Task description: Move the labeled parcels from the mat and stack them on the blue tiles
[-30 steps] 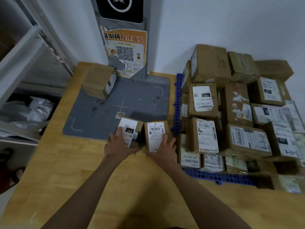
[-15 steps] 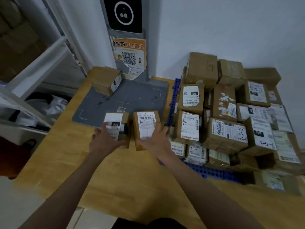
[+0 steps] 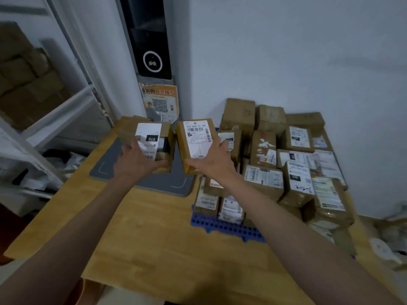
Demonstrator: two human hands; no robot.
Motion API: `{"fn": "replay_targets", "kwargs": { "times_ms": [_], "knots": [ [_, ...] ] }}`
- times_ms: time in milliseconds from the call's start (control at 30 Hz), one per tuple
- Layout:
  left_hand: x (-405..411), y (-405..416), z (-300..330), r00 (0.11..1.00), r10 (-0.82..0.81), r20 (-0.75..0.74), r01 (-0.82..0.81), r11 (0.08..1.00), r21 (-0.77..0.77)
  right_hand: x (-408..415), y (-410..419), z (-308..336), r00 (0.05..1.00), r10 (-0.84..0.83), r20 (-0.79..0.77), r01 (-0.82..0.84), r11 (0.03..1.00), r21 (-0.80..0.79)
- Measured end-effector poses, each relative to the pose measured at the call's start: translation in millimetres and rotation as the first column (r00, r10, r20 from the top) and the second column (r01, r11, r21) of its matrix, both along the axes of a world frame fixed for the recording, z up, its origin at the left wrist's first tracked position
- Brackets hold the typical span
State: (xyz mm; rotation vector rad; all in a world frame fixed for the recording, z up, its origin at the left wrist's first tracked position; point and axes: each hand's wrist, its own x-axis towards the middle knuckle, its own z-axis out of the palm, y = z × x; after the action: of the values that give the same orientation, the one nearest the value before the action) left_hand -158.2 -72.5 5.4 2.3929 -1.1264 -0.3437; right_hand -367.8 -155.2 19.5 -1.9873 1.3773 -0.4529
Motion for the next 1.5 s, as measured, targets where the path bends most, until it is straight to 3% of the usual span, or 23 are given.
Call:
{"fn": "replay_targets", "kwargs": {
  "times_ms": [433,733,967,1200,1500],
  "knots": [
    [-89.6,-63.1,20.5,0.968,-0.25,-0.031,0.25,0.968,-0.01,-106.4,-20.1,21.7,0.963,-0.255,-0.088,0.252,0.967,-0.045],
    [-131.0,-83.8,14.2,0.923,-0.379,-0.067,0.381,0.925,0.006,-154.0,-13.1,12.4,0.919,-0.391,-0.058,0.392,0.92,0.009],
    [-170.8,-108.0,36.6,0.894,-0.449,-0.011,0.449,0.893,-0.02,-194.8,-25.0,29.2,0.879,-0.474,-0.048,0.471,0.88,-0.063],
    [-231.7,-139.4,47.6,0.881,-0.473,-0.023,0.472,0.88,-0.047,-262.2,-58.8,36.5,0.853,-0.521,-0.034,0.52,0.853,-0.041],
    [-313.7,-195.3,46.5,0.922,-0.381,-0.069,0.379,0.924,-0.05,-373.6,-138.0,17.0,0.837,-0.545,-0.044,0.546,0.838,0.004]
  ]
}}
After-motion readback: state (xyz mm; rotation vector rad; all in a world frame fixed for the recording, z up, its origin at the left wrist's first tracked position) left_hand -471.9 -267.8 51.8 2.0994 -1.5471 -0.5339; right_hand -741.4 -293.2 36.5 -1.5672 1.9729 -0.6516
